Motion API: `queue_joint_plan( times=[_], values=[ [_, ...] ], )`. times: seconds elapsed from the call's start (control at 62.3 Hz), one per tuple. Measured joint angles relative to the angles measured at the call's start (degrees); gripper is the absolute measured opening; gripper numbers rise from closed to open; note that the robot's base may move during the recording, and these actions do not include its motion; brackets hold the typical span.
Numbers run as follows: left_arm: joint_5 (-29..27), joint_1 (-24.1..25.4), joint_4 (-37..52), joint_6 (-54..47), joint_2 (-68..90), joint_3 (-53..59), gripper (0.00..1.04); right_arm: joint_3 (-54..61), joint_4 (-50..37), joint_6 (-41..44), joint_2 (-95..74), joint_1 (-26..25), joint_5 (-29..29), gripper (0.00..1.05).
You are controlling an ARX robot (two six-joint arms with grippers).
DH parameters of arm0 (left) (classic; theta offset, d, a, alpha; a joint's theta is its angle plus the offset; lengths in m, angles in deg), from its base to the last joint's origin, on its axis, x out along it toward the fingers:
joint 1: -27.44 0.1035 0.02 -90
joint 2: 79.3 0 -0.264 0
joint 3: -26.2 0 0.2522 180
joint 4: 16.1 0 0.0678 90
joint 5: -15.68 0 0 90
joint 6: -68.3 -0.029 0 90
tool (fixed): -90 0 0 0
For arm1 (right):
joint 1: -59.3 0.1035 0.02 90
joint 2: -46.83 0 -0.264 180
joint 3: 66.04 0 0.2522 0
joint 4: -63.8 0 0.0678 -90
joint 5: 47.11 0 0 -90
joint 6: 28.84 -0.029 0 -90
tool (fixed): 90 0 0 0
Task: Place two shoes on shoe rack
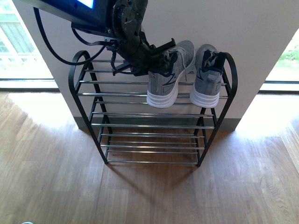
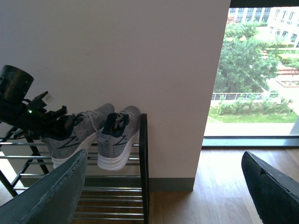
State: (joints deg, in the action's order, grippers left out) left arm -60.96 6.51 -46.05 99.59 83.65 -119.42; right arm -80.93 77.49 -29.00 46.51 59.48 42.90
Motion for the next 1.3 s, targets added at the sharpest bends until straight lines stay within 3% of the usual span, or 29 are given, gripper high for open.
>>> queue_joint_plan(
  times=[0.08, 0.337, 0.514, 0.626, 0.867, 1.3],
  values=[
    [0.0, -0.09, -3.91, -0.55, 3.19, -6.36, 0.02, 0.0, 0.0, 0.0, 0.0, 0.0, 0.0, 0.96],
    [0.15, -0.46, -6.23, -1.29, 6.16, -13.75, 0.44, 0.0, 0.0, 0.0, 0.0, 0.0, 0.0, 0.96],
    [-2.45, -0.44, 2.69, -1.2, -0.74, -0.98, 0.72, 0.0, 0.0, 0.0, 0.0, 0.0, 0.02, 0.96],
    [-9.16, 0.22, 10.54, -1.03, -12.15, 14.05, 0.96, 0.0, 0.0, 0.0, 0.0, 0.0, 0.0, 0.96],
    [-22.01, 3.89, 22.18, -1.29, -36.37, 40.96, 0.95, 0.0, 0.0, 0.0, 0.0, 0.0, 0.0, 0.96],
    [-39.8, 7.5, 22.73, -6.05, -81.7, 82.29, 0.95, 0.0, 0.0, 0.0, 0.0, 0.0, 0.0, 0.96]
  ],
)
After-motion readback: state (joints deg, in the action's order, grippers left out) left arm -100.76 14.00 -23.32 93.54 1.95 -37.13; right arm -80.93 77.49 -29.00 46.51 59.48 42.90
